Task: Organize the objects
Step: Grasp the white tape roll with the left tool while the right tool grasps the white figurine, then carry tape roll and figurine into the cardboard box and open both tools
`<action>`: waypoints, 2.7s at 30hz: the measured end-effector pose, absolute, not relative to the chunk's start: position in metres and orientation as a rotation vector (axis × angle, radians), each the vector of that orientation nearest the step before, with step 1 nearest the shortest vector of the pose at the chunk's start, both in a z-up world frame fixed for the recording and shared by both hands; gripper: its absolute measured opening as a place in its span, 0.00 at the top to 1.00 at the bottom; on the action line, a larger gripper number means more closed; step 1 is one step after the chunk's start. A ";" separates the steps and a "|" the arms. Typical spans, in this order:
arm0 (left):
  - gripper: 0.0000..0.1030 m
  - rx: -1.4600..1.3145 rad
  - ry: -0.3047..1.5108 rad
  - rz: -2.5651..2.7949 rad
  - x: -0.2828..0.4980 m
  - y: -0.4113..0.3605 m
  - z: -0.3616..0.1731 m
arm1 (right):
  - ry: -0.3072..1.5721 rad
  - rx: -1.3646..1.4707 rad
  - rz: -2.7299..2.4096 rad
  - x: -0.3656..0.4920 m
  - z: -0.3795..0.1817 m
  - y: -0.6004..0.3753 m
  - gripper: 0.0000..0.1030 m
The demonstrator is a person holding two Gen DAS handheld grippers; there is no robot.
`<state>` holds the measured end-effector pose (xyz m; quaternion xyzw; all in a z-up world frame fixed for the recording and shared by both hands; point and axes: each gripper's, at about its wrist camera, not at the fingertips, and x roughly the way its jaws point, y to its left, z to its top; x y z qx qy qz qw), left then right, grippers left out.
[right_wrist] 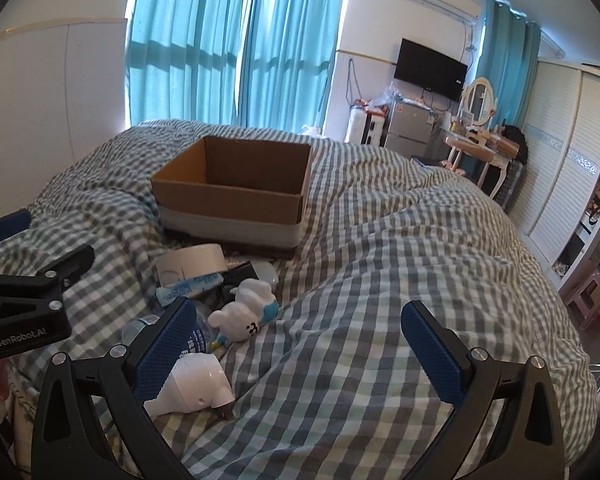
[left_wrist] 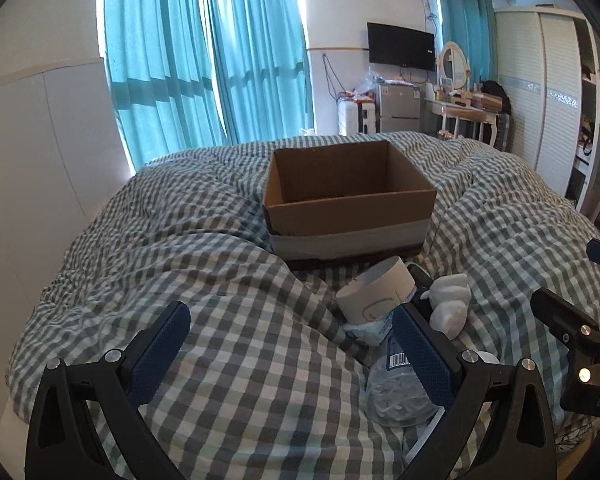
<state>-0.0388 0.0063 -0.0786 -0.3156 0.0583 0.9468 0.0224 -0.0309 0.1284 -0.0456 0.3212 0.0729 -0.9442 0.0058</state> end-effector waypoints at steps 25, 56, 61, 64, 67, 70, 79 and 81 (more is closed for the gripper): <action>0.00 -1.277 0.071 2.697 -0.130 0.012 -0.125 | 0.205 1.347 -2.540 -0.132 -0.129 0.103 0.32; 0.14 -1.388 -0.062 2.404 -0.187 0.048 -0.159 | 0.331 1.330 -2.689 -0.146 -0.107 0.150 0.62; 0.14 -1.337 0.010 2.486 -0.160 0.040 -0.138 | 0.371 1.271 -2.722 -0.137 -0.091 0.141 0.62; 0.14 -1.235 -0.012 2.543 -0.152 0.035 -0.114 | 0.384 1.215 -2.733 -0.130 -0.077 0.135 0.62; 0.14 -1.135 -0.011 2.599 -0.144 0.031 -0.088 | 0.384 1.147 -2.740 -0.126 -0.059 0.129 0.62; 0.14 -1.044 0.017 2.655 -0.142 0.028 -0.064 | 0.397 1.062 -2.753 -0.126 -0.034 0.120 0.62; 0.14 -0.852 0.126 2.823 -0.167 0.006 -0.002 | 0.420 0.810 -2.770 -0.160 0.041 0.089 0.63; 0.14 -0.829 0.159 2.847 -0.178 0.007 0.007 | 0.427 0.783 -2.772 -0.177 0.052 0.080 0.63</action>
